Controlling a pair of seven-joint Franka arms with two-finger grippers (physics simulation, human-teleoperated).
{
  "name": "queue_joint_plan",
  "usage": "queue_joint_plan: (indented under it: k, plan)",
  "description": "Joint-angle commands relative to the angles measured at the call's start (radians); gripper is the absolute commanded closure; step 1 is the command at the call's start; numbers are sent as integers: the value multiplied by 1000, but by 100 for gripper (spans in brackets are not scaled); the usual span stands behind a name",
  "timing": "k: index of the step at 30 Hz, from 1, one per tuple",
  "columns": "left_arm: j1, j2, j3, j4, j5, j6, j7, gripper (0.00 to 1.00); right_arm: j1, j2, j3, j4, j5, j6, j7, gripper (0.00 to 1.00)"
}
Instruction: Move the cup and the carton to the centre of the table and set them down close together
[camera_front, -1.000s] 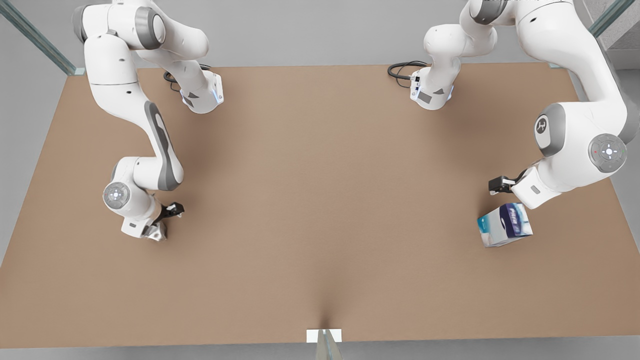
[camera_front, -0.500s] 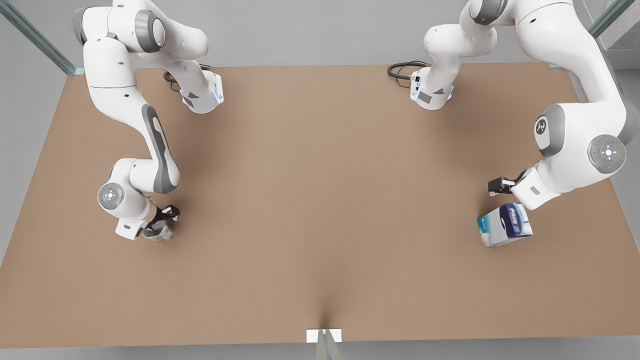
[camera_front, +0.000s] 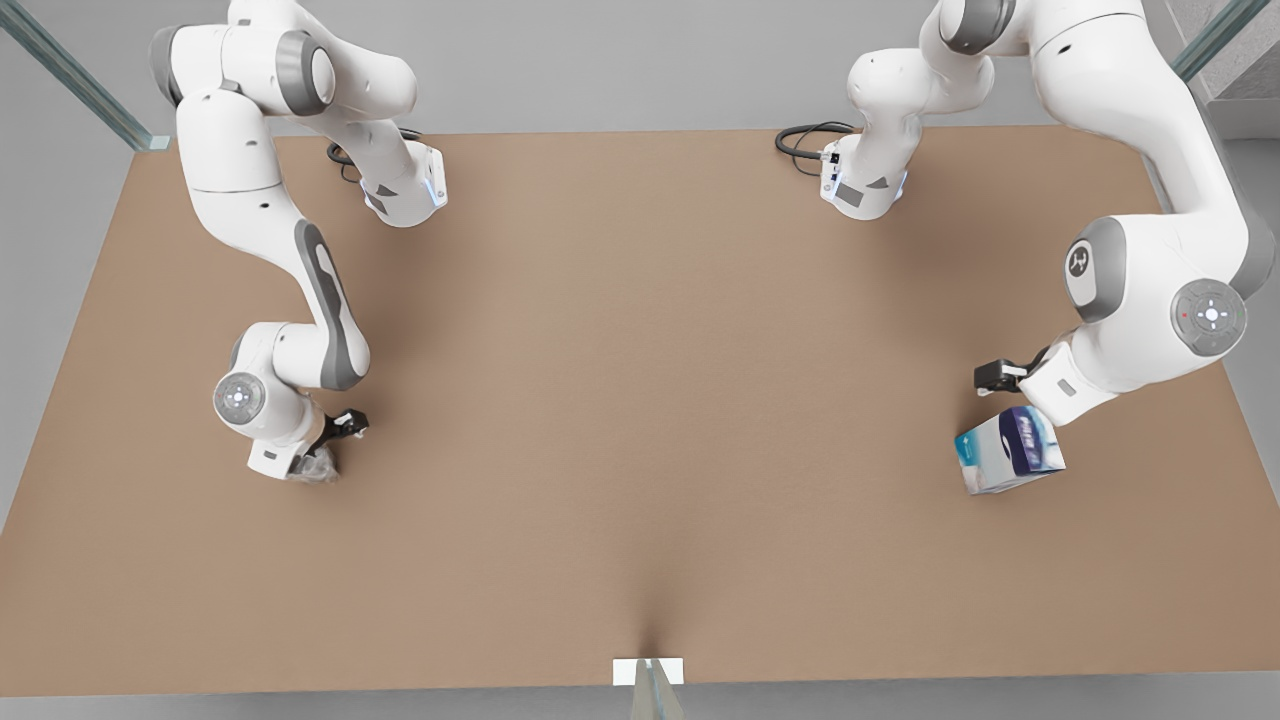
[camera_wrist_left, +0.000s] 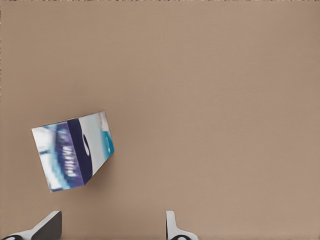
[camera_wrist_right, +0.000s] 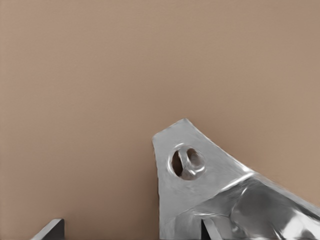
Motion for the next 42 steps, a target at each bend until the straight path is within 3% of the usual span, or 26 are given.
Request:
queue_joint_plan:
  k: [1, 3, 23, 26, 31, 34, 38, 42]
  plan:
    - [0, 0, 0, 1, 0, -2, 0, 0, 3, 0, 0, 1, 6, -2, 0, 28]
    - [0, 0, 0, -1, 0, 0, 0, 0, 3, 0, -2, 4, 7, -3, 0, 79]
    - [0, -6, 0, -2, 0, 0, 1, 0, 5, -49, -21, 45, 56, -63, 32, 79]
    - [0, -12, 0, -4, 0, -2, -2, 0, 13, -55, 23, 122, 55, -172, 161, 79]
    - [0, -48, 11, -89, 0, 98, -213, 0, 63, -54, 106, 182, 50, -178, 436, 79]
    - [0, -78, 98, -215, -69, 229, -310, 0, 152, 22, 147, 363, 35, -290, 707, 79]
    - [0, -92, 121, -336, -68, 342, -229, 0, 309, 204, 143, 680, -1, -423, 1034, 79]
    - [23, -35, 130, -312, -68, 379, -127, 0, 434, 430, 103, 1019, 3, -529, 1261, 79]
